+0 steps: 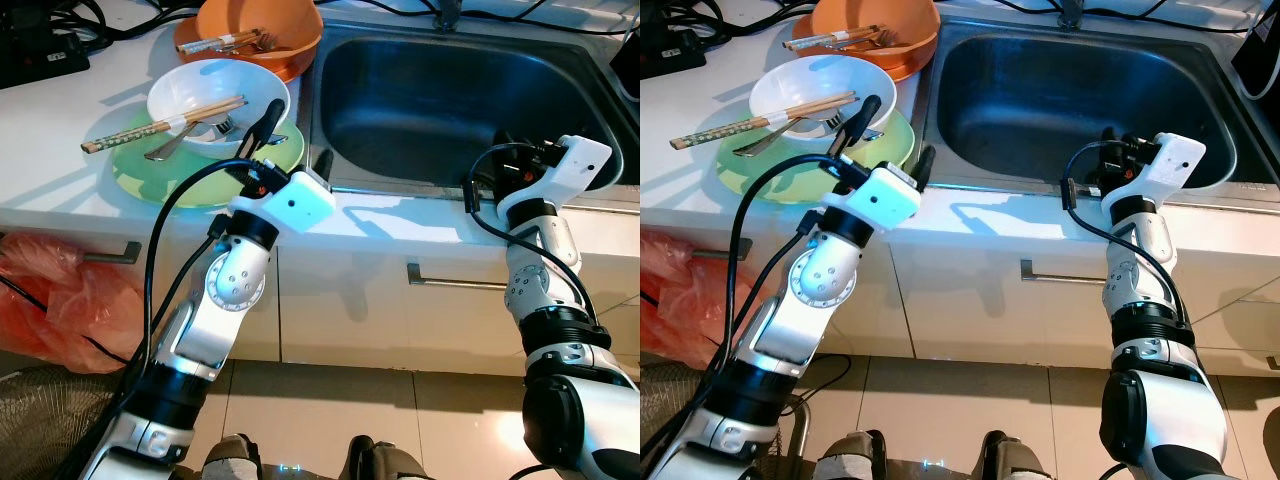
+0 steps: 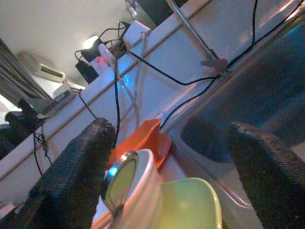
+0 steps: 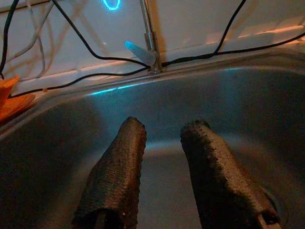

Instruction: Kitchen organization

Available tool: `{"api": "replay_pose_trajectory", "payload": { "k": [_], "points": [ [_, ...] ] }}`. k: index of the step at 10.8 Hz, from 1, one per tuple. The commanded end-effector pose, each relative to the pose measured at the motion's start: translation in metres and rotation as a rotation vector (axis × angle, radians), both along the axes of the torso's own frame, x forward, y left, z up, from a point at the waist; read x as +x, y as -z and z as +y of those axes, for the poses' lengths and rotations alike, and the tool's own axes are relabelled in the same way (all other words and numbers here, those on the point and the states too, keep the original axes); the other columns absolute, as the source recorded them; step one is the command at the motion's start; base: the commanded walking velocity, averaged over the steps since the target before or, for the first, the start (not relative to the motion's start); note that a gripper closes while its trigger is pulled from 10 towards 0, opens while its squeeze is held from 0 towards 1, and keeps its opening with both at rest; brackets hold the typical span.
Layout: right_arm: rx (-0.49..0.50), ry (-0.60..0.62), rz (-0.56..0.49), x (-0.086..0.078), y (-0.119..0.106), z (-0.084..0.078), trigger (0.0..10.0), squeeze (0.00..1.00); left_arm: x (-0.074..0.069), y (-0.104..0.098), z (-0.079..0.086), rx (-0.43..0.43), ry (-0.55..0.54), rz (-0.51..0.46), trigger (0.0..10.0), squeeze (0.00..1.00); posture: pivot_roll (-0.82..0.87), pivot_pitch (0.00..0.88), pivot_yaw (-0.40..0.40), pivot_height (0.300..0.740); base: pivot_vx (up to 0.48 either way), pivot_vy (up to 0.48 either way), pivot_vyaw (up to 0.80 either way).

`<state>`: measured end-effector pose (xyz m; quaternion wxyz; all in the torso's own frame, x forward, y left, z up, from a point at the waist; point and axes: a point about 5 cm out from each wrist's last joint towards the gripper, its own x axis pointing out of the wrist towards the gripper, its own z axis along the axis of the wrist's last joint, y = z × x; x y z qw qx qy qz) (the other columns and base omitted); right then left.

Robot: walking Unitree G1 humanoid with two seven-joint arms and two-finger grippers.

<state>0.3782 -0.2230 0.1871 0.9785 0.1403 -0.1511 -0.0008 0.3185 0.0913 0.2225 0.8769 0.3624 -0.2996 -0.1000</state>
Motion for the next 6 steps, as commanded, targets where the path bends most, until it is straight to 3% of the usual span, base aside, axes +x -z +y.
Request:
{"api": "replay_pose_trajectory", "payload": {
  "k": [1, 2, 3, 4, 6],
  "points": [
    [0.029, -0.003, 0.092, -0.0035, 0.0241, 0.0028, 10.0, 0.0, 0.0013, -0.0011, -0.0052, 0.01, 0.008, -0.018, 0.8, 0.0, 0.21, 0.198, -0.041, 0.74, 0.0, 0.0, 0.0],
    [0.029, -0.003, 0.094, -0.0035, 0.0245, 0.0027, 10.0, 0.0, 0.0027, -0.0016, -0.005, 0.021, -0.002, -0.02, 1.1, 0.0, 0.21, 0.199, -0.041, 0.74, 0.0, 0.0, 0.0],
    [0.03, -0.003, 0.095, -0.0035, 0.0247, 0.0027, 10.0, 0.0, 0.0036, -0.002, -0.0042, 0.025, -0.012, -0.02, 2.9, 0.0, 0.21, 0.199, -0.042, 0.74, 0.0, 0.0, 0.0],
    [0.03, -0.004, 0.096, -0.0035, 0.0248, 0.0027, 10.0, 0.0, 0.0042, -0.0023, -0.004, 0.035, -0.024, -0.023, 10.0, 0.0, 0.21, 0.198, -0.042, 0.74, 0.0, 0.0, 0.0],
    [0.029, -0.008, 0.095, -0.0034, 0.0247, 0.003, 10.0, 0.0, 0.0069, -0.0002, 0.0006, 0.058, -0.076, -0.015, 10.0, 0.0, 0.21, 0.19, -0.044, 0.74, 0.0, 0.0, 0.0]
  ]
}}
